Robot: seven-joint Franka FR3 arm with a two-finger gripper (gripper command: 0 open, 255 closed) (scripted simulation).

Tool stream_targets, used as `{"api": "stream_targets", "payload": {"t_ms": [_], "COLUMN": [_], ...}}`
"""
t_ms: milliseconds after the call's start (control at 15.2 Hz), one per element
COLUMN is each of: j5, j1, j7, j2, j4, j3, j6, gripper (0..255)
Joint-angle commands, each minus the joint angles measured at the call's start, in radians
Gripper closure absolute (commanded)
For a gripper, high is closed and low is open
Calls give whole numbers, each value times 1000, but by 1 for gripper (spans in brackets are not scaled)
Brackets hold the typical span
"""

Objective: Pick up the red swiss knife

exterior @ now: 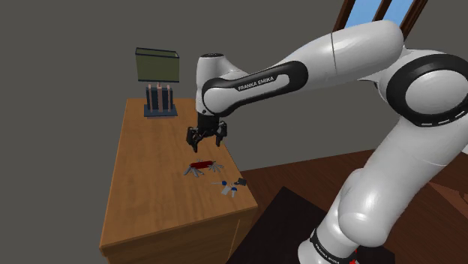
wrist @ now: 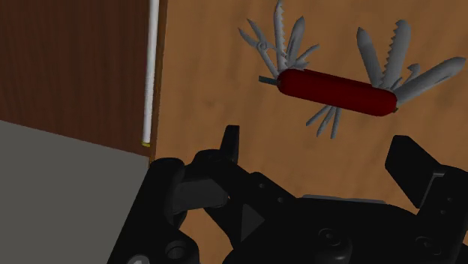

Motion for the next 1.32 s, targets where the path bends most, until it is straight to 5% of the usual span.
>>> {"api": "stream_targets", "payload": {"t_ms": [0,660,726,1254], "j5": [-6,-20,-21,-22], "j1": [3,7,7,5], "j7": [39,59,60,56], "j2": [93,165,167,173], "j4": [55,21,23,30], "j3": [6,6,5,4], "j6": [20,120,120,119], "gripper": [0,0,255,255]}}
